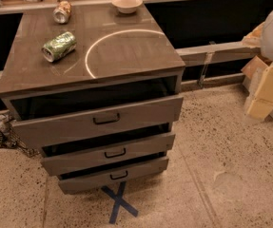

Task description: Place green can upright

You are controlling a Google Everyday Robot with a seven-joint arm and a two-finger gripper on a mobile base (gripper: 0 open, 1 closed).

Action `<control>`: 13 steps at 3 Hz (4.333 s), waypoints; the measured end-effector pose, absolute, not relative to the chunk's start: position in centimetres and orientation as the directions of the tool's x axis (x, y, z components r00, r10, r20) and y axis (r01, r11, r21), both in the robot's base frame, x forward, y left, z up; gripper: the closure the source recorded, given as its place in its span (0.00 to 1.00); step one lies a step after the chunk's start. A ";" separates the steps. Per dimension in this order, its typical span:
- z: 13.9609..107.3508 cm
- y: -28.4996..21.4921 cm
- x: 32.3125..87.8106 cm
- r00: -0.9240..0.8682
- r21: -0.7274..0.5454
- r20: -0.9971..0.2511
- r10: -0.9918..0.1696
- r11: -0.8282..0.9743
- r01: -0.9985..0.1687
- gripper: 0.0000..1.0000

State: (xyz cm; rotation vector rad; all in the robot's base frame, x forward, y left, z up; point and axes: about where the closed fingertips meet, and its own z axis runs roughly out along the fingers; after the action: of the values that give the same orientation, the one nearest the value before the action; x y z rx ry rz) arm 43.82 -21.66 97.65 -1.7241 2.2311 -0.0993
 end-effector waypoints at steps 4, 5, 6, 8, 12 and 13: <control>99.6 -10.6 54.8 0.135 -0.261 -0.099 -0.986 -0.105 -0.960 0.00; 99.6 -5.1 58.7 0.289 -0.285 -0.068 -0.955 -0.259 -0.923 0.00; 98.3 -0.2 62.0 0.466 -0.290 -0.047 -0.884 -0.434 -0.853 0.00; 97.4 4.8 65.9 0.608 -0.358 -0.121 -0.785 -0.537 -0.764 0.00; 94.9 10.0 73.3 0.749 -0.433 -0.106 -0.654 -0.648 -0.626 0.00; 93.2 12.5 74.6 0.763 -0.436 -0.113 -0.637 -0.658 -0.614 0.00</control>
Offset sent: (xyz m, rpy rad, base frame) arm 0.0643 0.0588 0.0130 -0.0727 0.0415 0.2338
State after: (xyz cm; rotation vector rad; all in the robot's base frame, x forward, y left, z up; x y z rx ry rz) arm 74.61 12.45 93.20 -2.5038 0.9456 -0.0681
